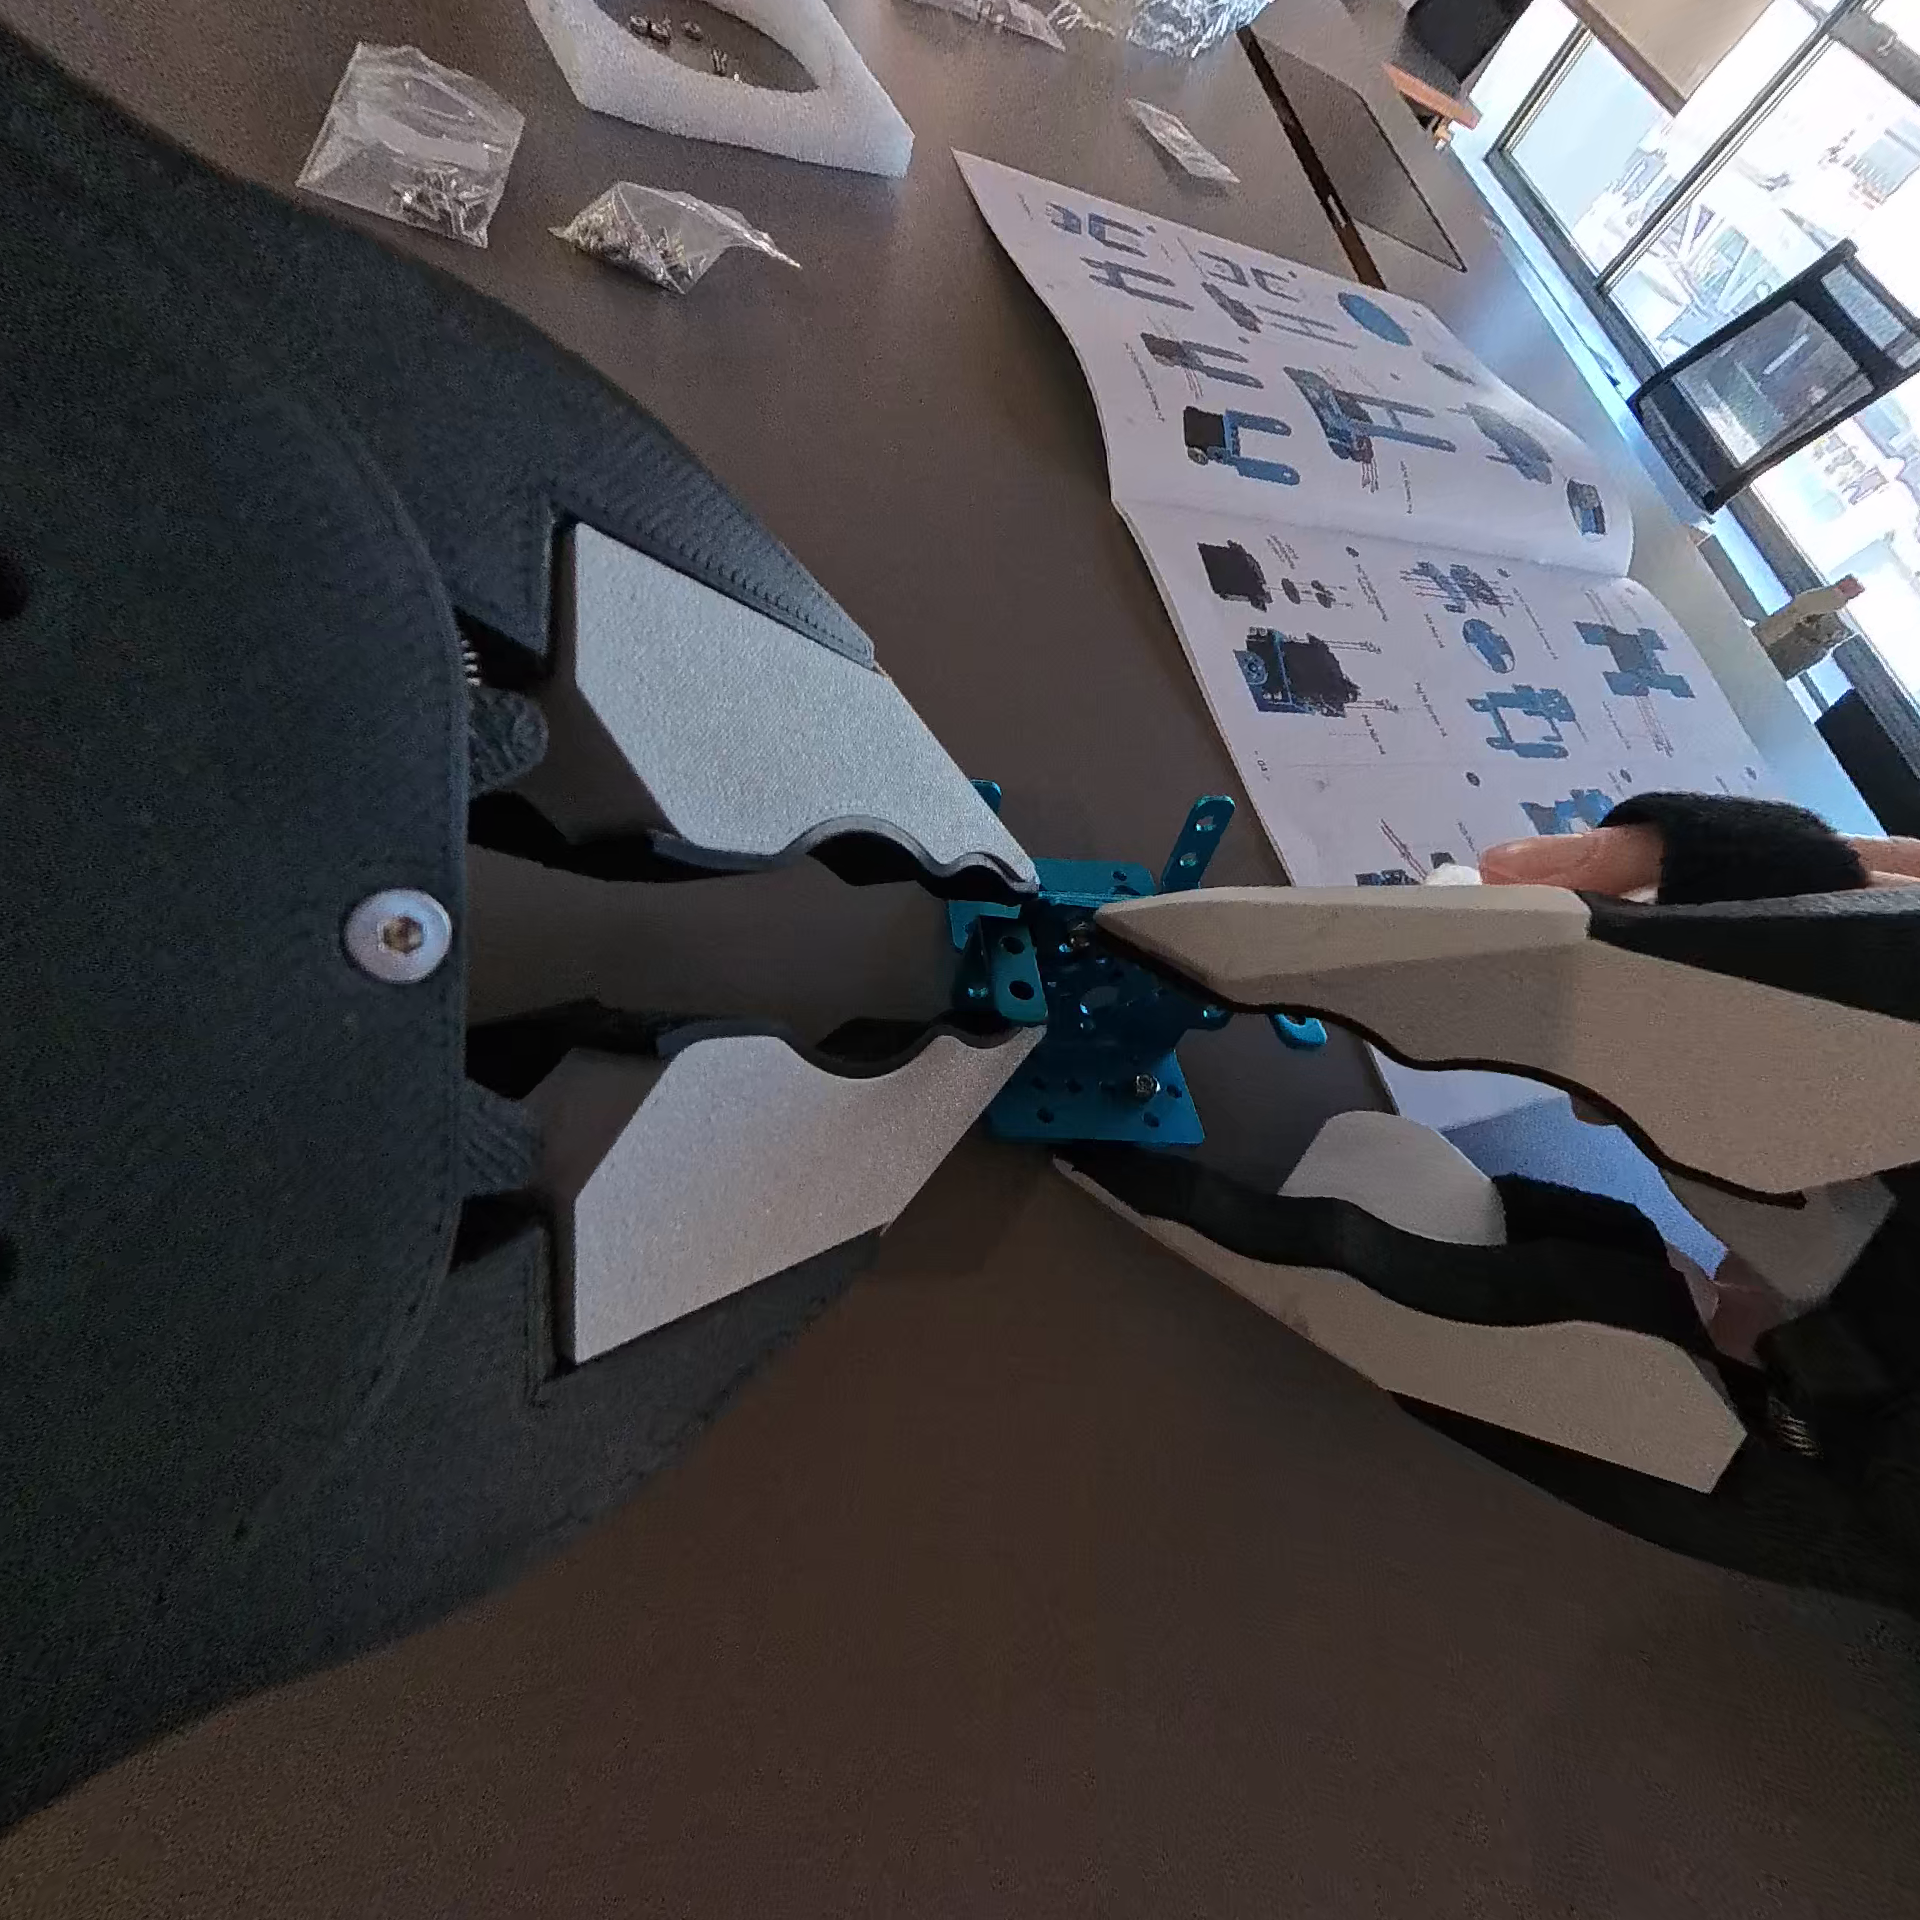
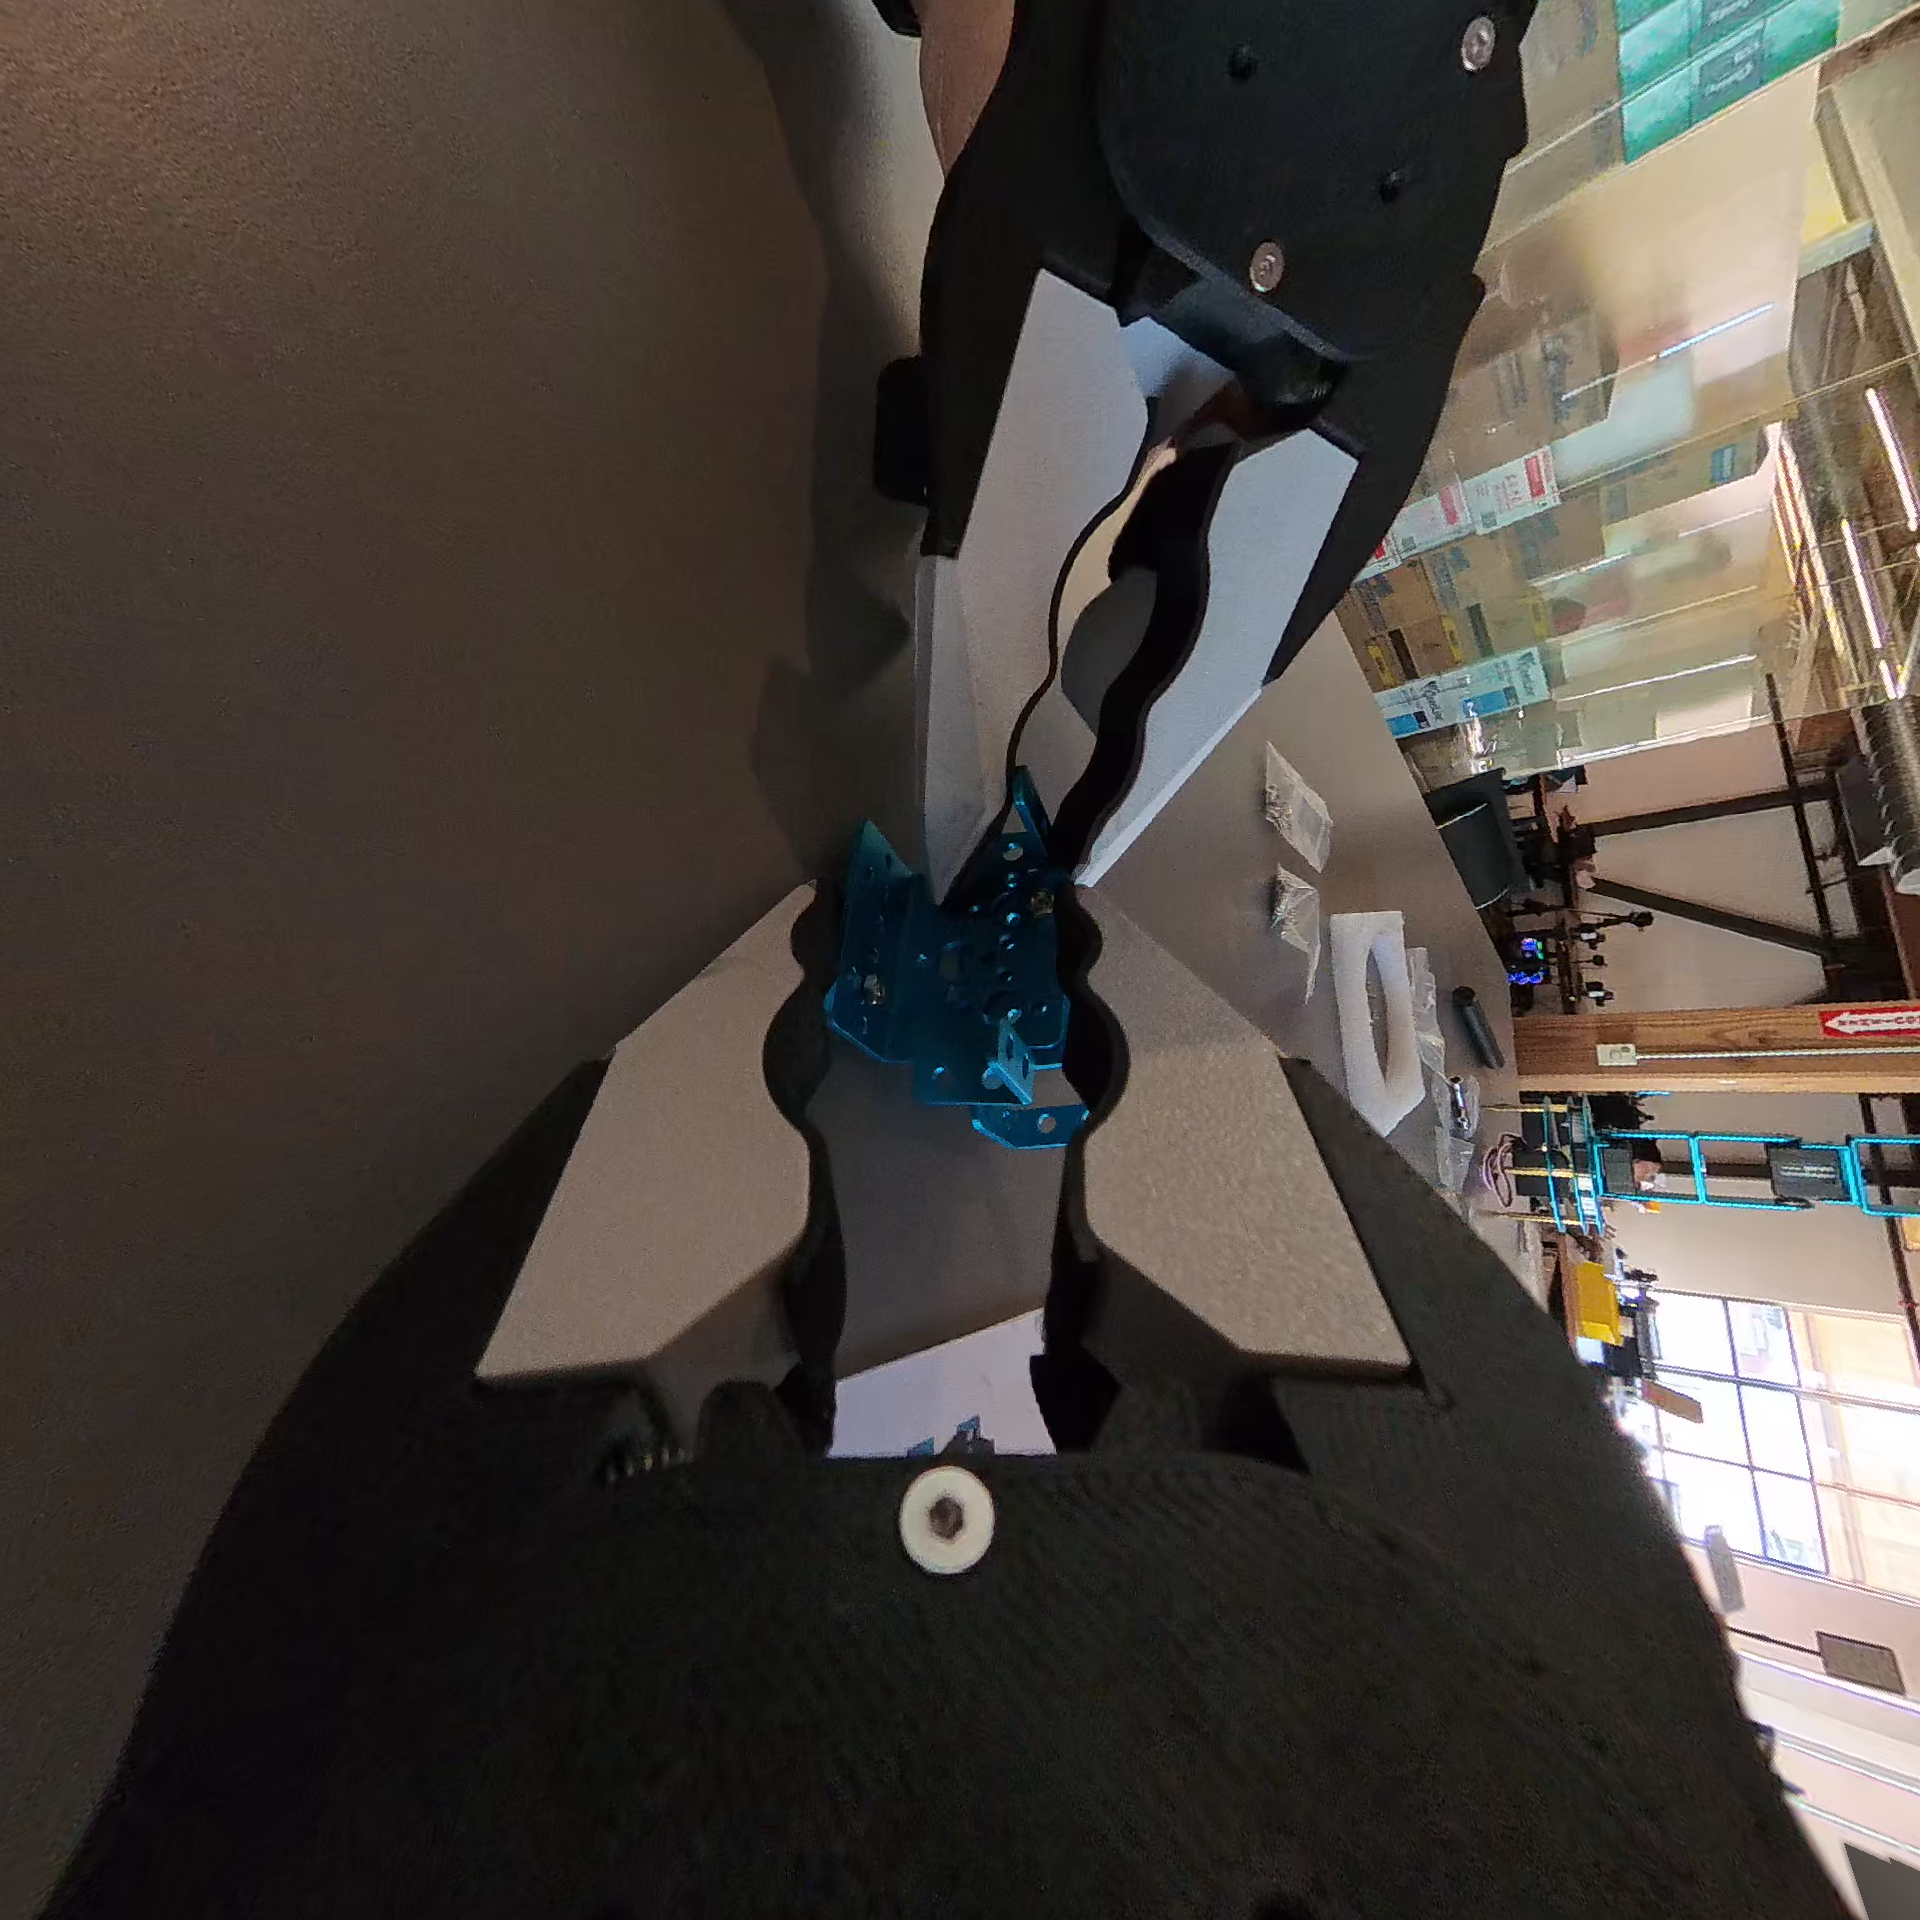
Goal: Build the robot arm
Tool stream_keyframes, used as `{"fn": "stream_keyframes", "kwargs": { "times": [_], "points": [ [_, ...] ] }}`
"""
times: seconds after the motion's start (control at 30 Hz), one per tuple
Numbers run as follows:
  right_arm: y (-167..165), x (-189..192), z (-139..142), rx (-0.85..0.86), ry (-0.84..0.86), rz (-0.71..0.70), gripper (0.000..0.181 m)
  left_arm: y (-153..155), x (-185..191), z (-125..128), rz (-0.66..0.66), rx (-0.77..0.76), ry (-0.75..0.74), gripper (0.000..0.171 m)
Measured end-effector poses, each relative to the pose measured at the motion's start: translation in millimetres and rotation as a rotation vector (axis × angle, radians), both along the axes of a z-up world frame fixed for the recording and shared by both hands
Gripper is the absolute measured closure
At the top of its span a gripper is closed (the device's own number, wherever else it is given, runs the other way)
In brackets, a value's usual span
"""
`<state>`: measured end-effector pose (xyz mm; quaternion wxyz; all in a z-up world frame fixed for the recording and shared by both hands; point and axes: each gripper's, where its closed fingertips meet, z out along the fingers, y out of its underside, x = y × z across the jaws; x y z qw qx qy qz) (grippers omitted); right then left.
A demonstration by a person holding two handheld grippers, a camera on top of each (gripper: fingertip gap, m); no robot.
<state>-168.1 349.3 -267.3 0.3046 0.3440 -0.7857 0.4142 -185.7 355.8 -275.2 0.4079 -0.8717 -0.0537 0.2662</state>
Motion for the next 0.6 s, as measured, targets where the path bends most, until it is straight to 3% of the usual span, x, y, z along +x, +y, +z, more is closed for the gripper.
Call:
{"fn": "stream_keyframes", "kwargs": {
  "times": [0.6],
  "points": [
    [2.2, -1.4, -2.4, 0.026, -0.018, -0.030, 0.143, -0.8, -0.4, -0.3, 0.000, -0.005, 0.011, 0.153]
  ]
}}
